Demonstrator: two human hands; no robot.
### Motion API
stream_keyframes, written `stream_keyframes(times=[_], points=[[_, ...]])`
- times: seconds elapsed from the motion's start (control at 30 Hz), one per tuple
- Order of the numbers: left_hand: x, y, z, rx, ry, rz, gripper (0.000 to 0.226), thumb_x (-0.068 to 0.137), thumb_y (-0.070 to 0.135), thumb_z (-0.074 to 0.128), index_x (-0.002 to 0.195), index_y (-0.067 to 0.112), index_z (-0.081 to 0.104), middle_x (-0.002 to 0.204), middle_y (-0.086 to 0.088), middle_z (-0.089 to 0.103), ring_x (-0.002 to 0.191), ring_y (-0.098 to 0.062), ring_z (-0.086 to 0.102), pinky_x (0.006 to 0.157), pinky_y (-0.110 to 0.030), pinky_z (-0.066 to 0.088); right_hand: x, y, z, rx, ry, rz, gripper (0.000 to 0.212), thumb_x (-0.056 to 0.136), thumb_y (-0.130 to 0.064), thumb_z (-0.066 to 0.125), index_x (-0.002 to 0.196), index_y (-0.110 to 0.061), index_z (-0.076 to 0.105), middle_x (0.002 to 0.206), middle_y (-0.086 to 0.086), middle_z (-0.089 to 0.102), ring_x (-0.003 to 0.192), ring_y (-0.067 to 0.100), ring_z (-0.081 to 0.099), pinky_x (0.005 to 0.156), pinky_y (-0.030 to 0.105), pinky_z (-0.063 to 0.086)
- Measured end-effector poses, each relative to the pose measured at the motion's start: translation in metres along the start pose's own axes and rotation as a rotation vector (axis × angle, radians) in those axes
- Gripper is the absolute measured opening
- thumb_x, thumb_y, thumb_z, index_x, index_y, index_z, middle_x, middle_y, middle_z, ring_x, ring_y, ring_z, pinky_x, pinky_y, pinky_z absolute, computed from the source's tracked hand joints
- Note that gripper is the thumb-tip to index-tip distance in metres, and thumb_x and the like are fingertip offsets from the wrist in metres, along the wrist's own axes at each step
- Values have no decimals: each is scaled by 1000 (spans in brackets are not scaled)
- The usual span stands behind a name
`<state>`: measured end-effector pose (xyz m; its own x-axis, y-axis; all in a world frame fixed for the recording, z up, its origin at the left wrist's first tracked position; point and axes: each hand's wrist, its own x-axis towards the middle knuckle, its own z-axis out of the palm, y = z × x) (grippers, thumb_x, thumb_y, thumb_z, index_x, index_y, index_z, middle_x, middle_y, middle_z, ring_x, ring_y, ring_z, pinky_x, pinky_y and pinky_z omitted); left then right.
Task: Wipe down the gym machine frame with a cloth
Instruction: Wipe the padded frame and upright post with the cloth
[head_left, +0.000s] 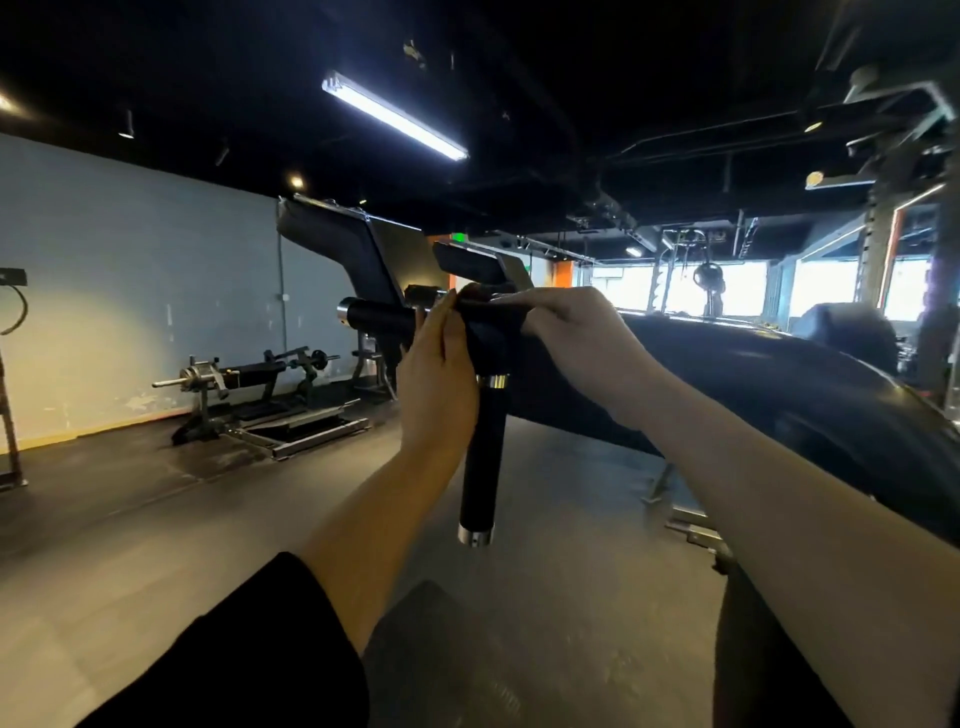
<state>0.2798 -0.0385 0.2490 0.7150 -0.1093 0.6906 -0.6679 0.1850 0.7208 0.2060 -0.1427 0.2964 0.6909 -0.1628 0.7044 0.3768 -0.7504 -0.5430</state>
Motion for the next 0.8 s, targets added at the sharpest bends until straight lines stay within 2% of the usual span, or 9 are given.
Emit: stream_keyframes(times=[0.1,0.2,0.27,0.37,0.43,0.5,0.57,0.67,0.8], points=[[-22,-9,-7,82,-26,58,39,106,24,30,142,38,36,119,6,59,103,-6,59,86,-12,46,-20,11,13,-44,134,-86,40,93,1,46,123,-14,66,104,5,70,79,-1,61,70,8,46],[-47,-33,-5,173,-84,116,61,104,26,36,150,44,0,145,9,46,120,-13,56,87,-14,44,-45,25,34,-85,331,-148,44,89,-2,46,131,-8,59,133,7,60,119,14,58,102,21,45],[-70,-46,3,226,-181,200,71,103,26,41,149,43,-10,155,9,31,135,-14,43,95,-19,45,-65,32,50,-111,393,-131,47,88,-9,44,133,-7,57,142,7,53,131,14,48,109,16,36],[-108,-68,18,206,-304,365,69,100,28,49,152,37,5,159,10,19,145,0,20,116,-34,32,-95,43,62,-184,399,-12,42,92,-15,44,131,-9,58,136,5,58,122,3,48,102,1,29],[-133,-87,28,86,-413,332,69,97,28,49,148,48,7,154,14,31,140,-2,33,111,-37,39,-121,55,61,-225,386,201,35,97,-12,47,130,-14,60,121,4,67,103,2,61,89,3,42],[-152,-102,33,0,-576,256,73,94,20,52,146,52,12,147,20,38,136,-1,39,109,-31,41,-152,66,58,-220,450,439,33,98,-6,47,123,-15,65,94,-1,70,73,1,63,65,8,48],[-164,-115,41,-17,-750,261,75,89,10,54,145,43,18,148,19,32,138,0,32,112,-21,35,-189,72,57,-220,606,604,31,96,-2,46,113,-13,70,78,-5,66,62,0,59,55,10,44],[-176,-121,58,11,-999,323,77,85,2,61,150,23,25,153,12,21,145,-10,22,109,-3,15,-241,73,60,-286,834,783,31,96,-3,47,116,-15,69,85,-2,69,69,-3,59,58,7,42],[-188,-106,75,-125,-1140,324,76,80,-4,65,148,8,34,150,4,32,141,-12,29,104,-1,19,-286,53,55,-477,1070,828,38,94,-3,47,123,-20,64,96,-3,66,88,16,61,75,21,46]])
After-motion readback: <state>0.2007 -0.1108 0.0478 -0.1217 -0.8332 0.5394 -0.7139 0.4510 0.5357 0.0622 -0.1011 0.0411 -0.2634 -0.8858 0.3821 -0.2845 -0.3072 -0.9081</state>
